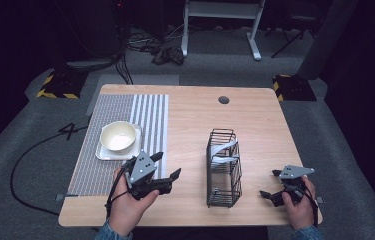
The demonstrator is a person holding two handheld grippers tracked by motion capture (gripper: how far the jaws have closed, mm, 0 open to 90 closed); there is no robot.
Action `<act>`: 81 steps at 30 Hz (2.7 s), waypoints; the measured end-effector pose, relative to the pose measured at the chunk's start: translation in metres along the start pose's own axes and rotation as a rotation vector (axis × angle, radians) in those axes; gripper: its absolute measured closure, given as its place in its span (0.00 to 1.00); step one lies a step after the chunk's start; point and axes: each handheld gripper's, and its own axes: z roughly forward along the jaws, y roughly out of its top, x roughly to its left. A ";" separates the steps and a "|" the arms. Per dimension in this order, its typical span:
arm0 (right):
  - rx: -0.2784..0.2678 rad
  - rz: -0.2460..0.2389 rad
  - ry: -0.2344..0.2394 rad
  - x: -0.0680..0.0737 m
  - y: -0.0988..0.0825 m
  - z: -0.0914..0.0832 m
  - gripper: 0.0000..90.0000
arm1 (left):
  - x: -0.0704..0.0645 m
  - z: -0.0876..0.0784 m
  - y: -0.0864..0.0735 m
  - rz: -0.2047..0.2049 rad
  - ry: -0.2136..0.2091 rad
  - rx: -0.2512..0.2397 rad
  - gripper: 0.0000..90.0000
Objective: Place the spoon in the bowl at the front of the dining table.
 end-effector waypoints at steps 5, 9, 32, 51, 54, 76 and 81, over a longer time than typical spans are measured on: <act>0.000 -0.001 0.000 0.000 0.000 0.000 0.00 | -0.010 0.007 0.006 0.034 -0.005 0.006 0.29; 0.000 0.000 0.000 0.000 0.000 0.000 0.00 | -0.019 0.013 0.011 0.037 -0.035 -0.008 0.29; 0.000 0.000 0.000 0.000 0.000 0.000 0.00 | -0.067 0.034 0.022 0.092 -0.210 -0.042 0.32; 0.000 0.000 0.000 0.000 0.000 0.000 0.00 | -0.070 0.049 0.012 0.057 -0.359 0.017 0.74; 0.000 0.000 0.000 0.000 0.000 0.000 0.00 | -0.067 0.051 0.012 0.056 -0.344 0.005 0.77; 0.000 0.000 0.000 0.000 0.000 0.000 0.00 | -0.061 0.075 0.000 0.086 -0.332 0.026 0.94; 0.000 -0.001 0.000 0.000 0.000 0.000 0.00 | -0.061 0.075 0.001 0.096 -0.328 0.024 0.94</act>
